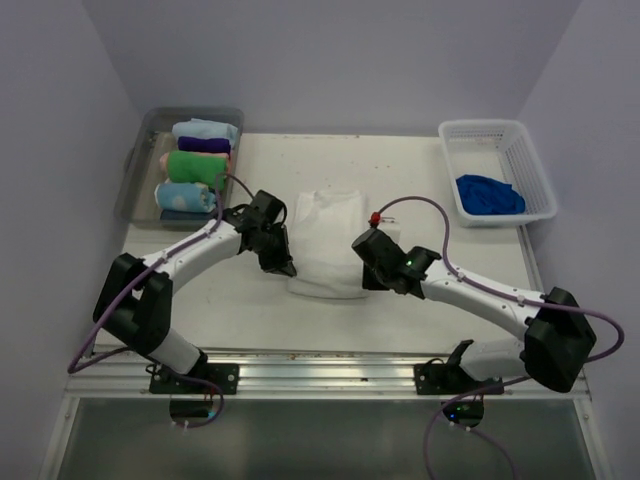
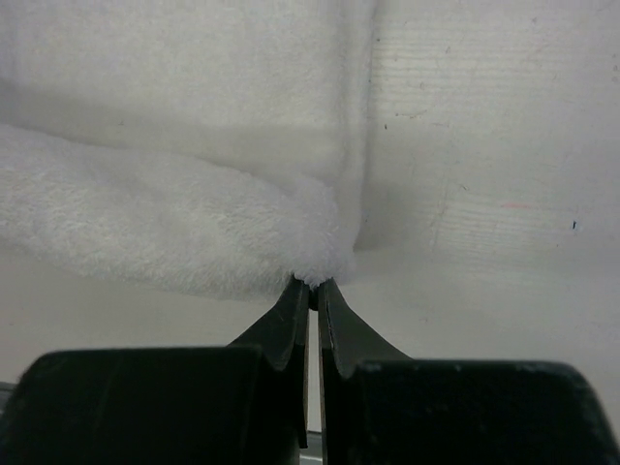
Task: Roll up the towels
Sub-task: Roll the towel
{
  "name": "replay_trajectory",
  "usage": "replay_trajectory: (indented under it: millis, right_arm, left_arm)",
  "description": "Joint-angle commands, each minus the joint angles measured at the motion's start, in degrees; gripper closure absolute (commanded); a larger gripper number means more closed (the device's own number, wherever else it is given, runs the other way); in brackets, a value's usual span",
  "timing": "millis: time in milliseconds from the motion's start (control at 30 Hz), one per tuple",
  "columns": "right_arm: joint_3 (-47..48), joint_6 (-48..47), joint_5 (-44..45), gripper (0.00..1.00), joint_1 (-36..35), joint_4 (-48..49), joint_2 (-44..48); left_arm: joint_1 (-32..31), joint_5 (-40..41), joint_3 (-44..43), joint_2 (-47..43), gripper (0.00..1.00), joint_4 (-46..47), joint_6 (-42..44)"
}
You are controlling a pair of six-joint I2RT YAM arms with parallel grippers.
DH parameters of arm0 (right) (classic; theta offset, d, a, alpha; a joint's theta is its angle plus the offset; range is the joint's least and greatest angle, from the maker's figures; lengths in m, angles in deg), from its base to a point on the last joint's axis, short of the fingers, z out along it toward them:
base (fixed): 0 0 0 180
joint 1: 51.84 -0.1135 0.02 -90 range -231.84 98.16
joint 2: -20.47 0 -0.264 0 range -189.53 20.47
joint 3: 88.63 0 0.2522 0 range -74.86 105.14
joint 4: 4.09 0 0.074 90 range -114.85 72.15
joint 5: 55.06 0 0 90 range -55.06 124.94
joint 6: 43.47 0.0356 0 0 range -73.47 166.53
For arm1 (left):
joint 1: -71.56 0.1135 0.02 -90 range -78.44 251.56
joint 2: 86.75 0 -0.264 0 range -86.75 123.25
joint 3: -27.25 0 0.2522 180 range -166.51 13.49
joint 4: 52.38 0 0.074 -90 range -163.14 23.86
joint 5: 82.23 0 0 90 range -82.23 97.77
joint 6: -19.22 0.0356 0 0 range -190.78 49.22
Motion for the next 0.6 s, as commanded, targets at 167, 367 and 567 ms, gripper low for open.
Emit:
replay_trajectory:
  millis: [167,367,567]
  right_arm:
    - [4.40,-4.34,1.26,1.00,3.27,5.36,-7.66]
    - [5.72,-4.43,1.87,1.00,4.50,6.86,-12.68]
    - [6.60,-3.37,1.44,1.00,4.59,6.42,-16.02]
  left_arm:
    - [1.39,5.03,-3.49,6.69,0.99,0.99,2.87]
    - [1.48,8.72,-7.00,7.23,0.76,0.29,3.22]
    - [1.48,13.82,-6.39,-1.29,0.76,-0.77,1.20]
